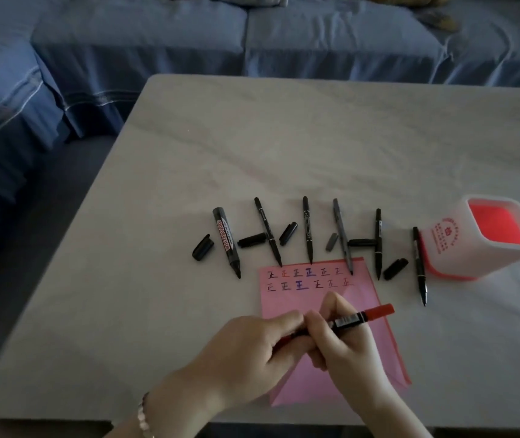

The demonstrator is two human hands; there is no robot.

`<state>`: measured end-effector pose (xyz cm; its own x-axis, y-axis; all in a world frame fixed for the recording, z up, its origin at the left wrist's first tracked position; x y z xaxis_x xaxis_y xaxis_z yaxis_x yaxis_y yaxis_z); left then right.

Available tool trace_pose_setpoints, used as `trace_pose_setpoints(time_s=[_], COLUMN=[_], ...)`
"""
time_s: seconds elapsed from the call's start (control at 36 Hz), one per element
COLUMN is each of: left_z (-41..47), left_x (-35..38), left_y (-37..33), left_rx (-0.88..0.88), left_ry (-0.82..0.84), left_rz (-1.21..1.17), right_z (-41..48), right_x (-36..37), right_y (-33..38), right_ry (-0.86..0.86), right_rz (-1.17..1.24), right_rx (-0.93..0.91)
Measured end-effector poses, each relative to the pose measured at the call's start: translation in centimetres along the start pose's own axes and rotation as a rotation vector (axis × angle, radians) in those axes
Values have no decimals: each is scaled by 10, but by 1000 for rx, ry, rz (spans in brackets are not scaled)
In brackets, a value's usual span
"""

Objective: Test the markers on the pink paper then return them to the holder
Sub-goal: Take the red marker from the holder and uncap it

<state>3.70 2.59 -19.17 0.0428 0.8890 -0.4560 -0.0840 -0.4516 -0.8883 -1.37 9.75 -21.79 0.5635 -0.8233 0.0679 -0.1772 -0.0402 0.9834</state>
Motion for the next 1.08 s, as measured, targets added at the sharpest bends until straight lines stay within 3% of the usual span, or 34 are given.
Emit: trace_pose_setpoints(time_s=[0.08, 0.17, 0.25, 0.33, 0.47, 0.58, 0.69, 0.81, 0.94, 1.08], left_z=[-4, -11, -25, -46, -73, -76, -71, -51, -40, -43], left_x=[0, -13, -47, -79, -110, -106, -84, -31, 24, 34], left_y=[2, 4, 30, 61, 92, 101, 79, 54, 57, 63], left_rx=[-26, -91, -277, -394, -375, -376, -267, -124, -112, -124], left_ry=[30, -25, -235, -408, -577, -565, -593, -390, -105, -42], left_rz=[29, 113, 90, 250, 621, 640, 580, 485, 611, 633], right_z=[-3, -4, -3, -3, -7, -9, -10, -13, -12, -6], right_x=[3, -7, -31, -45, -43, -43, -47, -51, -52, -46], right_y=[1, 1, 3, 3, -10, -14, -11, -4, 1, 8], right_ry=[36, -61, -218, -295, -280, -289, -326, -327, -288, -270], right_rz=[3, -39, -89, -128, -165, -168, -162, -151, -143, -217], right_rx=[-14, -32, -51, -43, 17, 33, 25, -34, -84, -130])
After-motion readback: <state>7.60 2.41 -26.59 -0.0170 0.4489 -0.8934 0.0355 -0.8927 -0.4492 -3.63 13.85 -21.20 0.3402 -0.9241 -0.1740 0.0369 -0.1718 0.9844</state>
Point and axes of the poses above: each hand's wrist, its own z-axis towards the middle knuckle, its own x-axis out of the palm, y = z × x, the point moved 9 cm from there along z, towards the middle knuckle, and after that the axes turned 9 degrees about -z, right-handed, at the moved point
